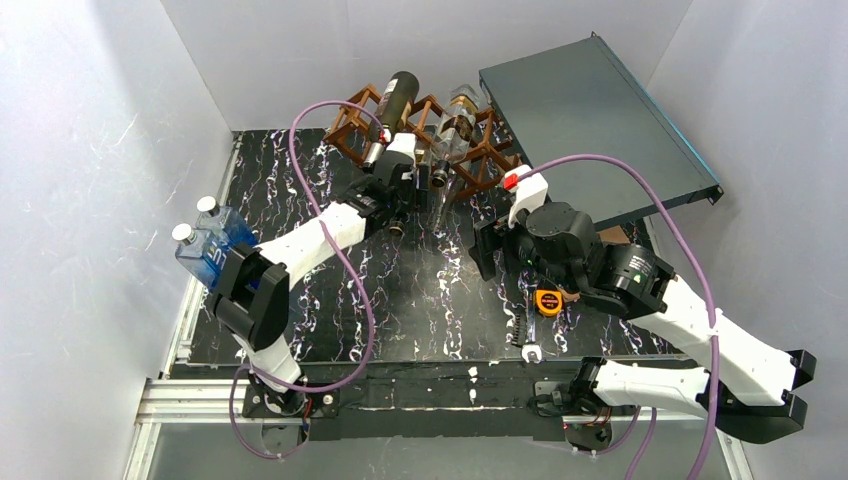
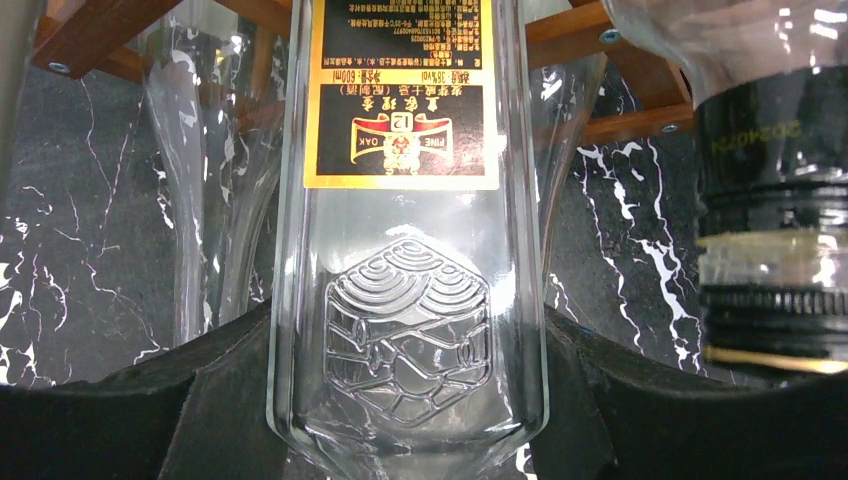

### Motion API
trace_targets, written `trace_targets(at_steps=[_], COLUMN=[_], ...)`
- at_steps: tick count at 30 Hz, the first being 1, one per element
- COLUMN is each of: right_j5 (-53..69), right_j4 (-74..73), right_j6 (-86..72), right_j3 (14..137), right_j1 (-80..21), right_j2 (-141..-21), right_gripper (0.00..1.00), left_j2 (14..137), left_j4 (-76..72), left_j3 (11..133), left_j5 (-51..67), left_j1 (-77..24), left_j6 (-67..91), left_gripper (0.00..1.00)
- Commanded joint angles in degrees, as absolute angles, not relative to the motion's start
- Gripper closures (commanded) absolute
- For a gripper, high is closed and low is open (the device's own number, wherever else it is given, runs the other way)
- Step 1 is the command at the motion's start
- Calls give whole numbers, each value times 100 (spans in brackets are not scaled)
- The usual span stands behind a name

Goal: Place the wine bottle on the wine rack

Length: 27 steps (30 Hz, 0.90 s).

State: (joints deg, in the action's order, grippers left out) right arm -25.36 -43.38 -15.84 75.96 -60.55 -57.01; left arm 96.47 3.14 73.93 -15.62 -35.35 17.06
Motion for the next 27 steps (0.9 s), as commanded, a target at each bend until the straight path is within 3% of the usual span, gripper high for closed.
trace_targets(at_steps=[1,4,8,15,27], right_j5=[-2575,-2587,-2610,-2617,-2602], right_j4=[-4147,-4157,-4174,-4187,-4195], right_j6=[-1492,-1525,-1555,-1556,-1560], right_j3=[7765,7736,7706,7717,7726], right_j1=[-6077,-6073,-6073,-6075,-6075], right_j2=[-5692,-5636,-5590,-5566,-5578], right_gripper=[8,8,9,8,8], left_j2=[9586,9721,9897,10158,10429], left_j4=[35,359,628,925,1149], left_j3=[8087,8291,8501,8760,9191], left_j5=[-1875,-1950,-2080,-2080,-2112], left_j1=[-3560,-3559,-3545,-3525,-3526], left_j6=[1746,1815,1870,1812,1415], left_gripper=[100,99,87,76,75])
